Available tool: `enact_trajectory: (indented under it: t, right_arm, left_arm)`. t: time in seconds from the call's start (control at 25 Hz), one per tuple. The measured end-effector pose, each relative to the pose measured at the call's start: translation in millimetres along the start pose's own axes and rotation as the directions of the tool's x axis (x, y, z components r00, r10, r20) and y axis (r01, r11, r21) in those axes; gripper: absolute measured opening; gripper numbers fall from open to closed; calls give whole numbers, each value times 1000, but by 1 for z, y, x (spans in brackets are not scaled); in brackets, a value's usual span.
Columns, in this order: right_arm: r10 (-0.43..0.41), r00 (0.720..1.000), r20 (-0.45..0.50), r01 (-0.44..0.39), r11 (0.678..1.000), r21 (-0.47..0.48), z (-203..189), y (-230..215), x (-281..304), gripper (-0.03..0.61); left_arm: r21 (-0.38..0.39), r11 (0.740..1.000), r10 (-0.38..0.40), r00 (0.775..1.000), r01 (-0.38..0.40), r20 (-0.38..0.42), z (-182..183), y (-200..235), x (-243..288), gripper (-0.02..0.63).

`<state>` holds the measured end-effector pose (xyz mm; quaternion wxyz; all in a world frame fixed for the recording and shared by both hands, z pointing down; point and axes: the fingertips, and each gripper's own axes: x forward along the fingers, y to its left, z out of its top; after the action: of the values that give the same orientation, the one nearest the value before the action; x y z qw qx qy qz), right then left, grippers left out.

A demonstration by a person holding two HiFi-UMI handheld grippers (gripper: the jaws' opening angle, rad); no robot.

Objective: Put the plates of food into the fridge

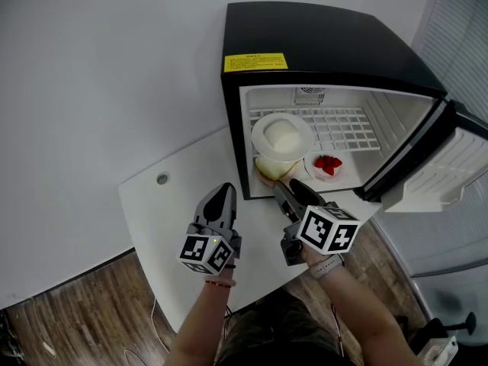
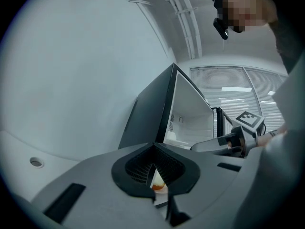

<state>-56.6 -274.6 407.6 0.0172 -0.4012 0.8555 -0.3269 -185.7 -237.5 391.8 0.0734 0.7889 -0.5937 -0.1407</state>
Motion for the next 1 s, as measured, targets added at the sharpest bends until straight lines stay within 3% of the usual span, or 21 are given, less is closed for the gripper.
enact_trajectory:
  t: [0.12, 0.44, 0.84, 1.0]
  right_arm:
    - [-6, 1000, -22, 3, 992, -126, -10, 3, -6, 185]
    - [0, 1000, -18, -5, 960, -280, -24, 7, -33, 8]
    - [62, 998, 2, -57, 930, -363, -41, 24, -89, 6]
    - [68, 997, 41, -43, 895, -444, -49, 31, -124, 6]
  left_arm:
    - [6, 1000, -3, 1000, 3, -5, -1, -3, -5, 8]
    - [20, 999, -27, 999, 27, -21, -4, -18, -18, 8]
    - [27, 996, -90, 996, 91, -28, -6, -53, -50, 8]
    - [33, 993, -112, 993, 113, -20, 3, -73, -69, 8]
